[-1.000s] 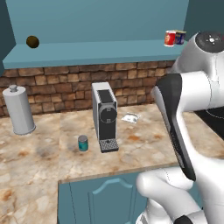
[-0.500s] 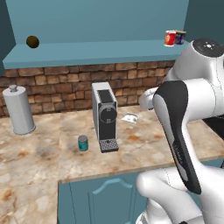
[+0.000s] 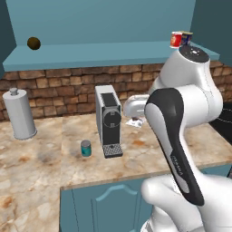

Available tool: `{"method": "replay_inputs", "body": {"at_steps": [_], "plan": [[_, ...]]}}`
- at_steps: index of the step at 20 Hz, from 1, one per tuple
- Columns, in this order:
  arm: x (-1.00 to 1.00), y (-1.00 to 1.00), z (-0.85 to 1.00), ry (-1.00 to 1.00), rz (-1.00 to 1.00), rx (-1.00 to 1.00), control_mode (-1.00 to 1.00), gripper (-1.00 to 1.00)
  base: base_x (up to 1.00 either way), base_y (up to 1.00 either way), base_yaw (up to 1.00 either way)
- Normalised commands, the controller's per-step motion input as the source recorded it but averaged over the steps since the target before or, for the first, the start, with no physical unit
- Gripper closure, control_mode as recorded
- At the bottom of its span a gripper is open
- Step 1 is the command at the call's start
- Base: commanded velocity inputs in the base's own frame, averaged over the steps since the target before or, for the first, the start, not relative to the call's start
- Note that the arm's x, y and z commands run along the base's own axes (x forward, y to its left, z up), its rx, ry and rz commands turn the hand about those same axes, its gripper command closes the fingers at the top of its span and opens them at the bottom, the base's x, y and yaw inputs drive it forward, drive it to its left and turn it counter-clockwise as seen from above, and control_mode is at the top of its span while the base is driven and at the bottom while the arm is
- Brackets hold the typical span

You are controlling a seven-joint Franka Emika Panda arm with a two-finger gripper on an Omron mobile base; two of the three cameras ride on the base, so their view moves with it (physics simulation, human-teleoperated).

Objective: Pick the cans from the counter and place them in their designated side in the cabinet.

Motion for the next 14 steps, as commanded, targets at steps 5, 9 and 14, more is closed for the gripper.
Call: {"method": "replay_inputs", "body": {"at_steps": [5, 9, 14], "plan": [[0.0, 0.43, -0.23, 0.0, 0.02, 0.02, -1.0, -1.0, 0.0, 0.0, 0.0], [0.0, 0.27, -0.21, 0.0, 0.06, 0.02, -1.0, -1.0, 0.0, 0.0, 0.0], [0.16, 0.27, -0.09, 0.01, 0.06, 0.05, -1.0, -1.0, 0.0, 0.0, 0.0]]}}
